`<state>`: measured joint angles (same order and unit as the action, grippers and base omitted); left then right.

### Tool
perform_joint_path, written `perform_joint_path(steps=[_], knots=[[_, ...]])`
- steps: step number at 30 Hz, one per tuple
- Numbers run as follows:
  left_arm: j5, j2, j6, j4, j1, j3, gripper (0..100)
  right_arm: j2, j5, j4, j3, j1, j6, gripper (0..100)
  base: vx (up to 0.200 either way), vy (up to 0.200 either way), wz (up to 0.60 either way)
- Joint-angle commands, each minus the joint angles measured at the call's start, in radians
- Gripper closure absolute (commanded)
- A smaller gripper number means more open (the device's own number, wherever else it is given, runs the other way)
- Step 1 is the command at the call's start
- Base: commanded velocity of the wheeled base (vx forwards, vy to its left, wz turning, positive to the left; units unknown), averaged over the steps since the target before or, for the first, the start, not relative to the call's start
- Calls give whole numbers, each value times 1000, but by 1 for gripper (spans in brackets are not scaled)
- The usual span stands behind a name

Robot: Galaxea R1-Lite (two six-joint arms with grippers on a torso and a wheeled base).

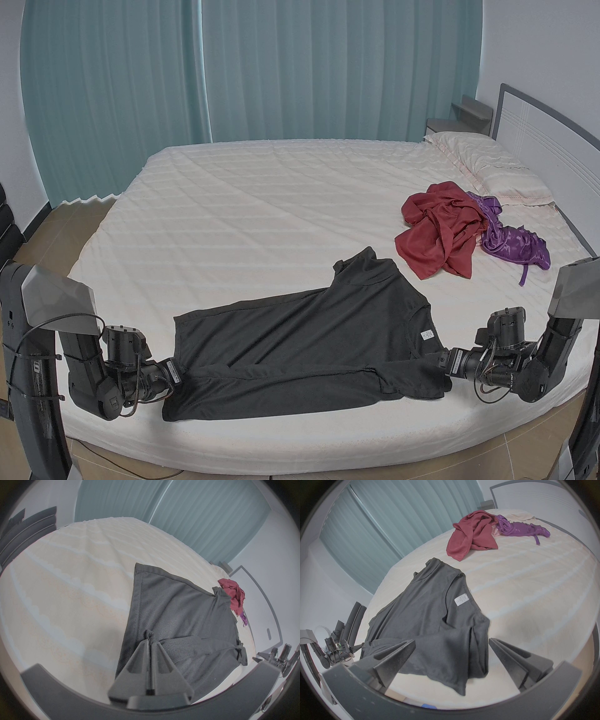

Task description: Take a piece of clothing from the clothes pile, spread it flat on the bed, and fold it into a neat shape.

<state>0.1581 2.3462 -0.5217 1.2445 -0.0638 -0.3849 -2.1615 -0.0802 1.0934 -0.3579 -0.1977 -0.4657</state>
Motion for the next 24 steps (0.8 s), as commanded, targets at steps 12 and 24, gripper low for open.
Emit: perform_joint_path(steps=[12,24], knots=[[-2,-25,-8,1,9,14,100,-178,-145,-6,-168,34,145,0,0,0,0],[-2,-24,-9,1,9,14,100,-224,-159,39,-173,41,183,100,0,0,0]])
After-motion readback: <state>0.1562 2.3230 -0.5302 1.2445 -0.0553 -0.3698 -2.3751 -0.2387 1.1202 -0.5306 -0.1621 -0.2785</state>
